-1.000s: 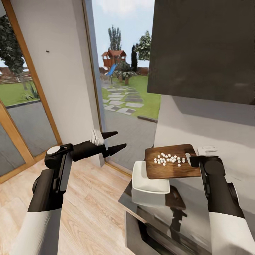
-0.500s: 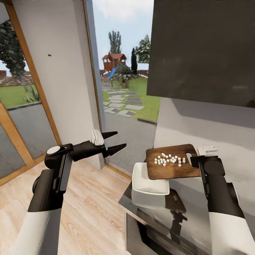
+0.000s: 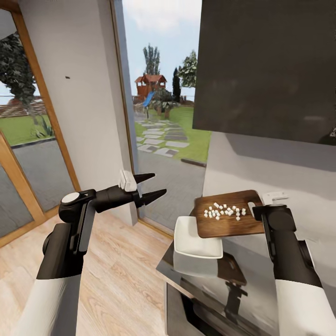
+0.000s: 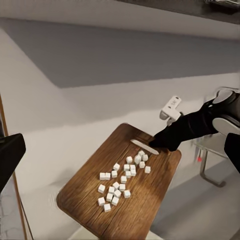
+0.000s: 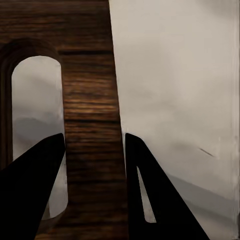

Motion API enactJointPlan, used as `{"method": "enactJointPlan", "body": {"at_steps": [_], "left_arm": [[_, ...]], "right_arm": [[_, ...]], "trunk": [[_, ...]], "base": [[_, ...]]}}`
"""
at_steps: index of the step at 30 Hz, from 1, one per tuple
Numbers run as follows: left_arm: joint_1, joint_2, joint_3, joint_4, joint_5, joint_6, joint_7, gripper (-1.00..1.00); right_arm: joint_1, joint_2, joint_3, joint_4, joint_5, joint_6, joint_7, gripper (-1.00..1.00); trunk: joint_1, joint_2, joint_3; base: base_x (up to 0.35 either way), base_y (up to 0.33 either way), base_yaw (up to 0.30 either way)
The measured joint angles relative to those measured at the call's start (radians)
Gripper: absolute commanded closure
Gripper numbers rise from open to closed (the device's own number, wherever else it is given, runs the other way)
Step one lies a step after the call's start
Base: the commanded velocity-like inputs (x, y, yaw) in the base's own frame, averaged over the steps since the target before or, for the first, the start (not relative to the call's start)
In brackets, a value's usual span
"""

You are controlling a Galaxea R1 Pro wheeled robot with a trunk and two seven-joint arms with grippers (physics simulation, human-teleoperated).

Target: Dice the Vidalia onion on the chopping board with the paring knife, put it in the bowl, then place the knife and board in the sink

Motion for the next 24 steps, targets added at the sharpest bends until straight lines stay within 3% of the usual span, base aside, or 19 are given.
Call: {"method": "enactJointPlan", "body": {"at_steps": [4,17,24], "left_arm": [[0.000,0.000,-0.001,0.000,0.000,0.000,0.000,-1.00],[0.000,0.000,0.000,0.000,0.000,0.001,0.000,-1.00],[0.000,0.000,0.000,0.000,0.000,0.000,0.000,-1.00]], "right_arm": [[0.000,0.000,0.002,0.000,0.027,0.000,0.001,1.00],[0.001,0.000,0.003,0.000,0.030,0.000,0.001,1.00],[0.001,0.001,0.008,0.000,0.075,0.000,0.001,1.00]], "trunk": [[0.000,0.000,0.006],[0.000,0.000,0.024],[0.000,0.000,0.031]], "base": [[0.000,0.000,0.000],[0.000,0.000,0.000],[0.000,0.000,0.000]]}}
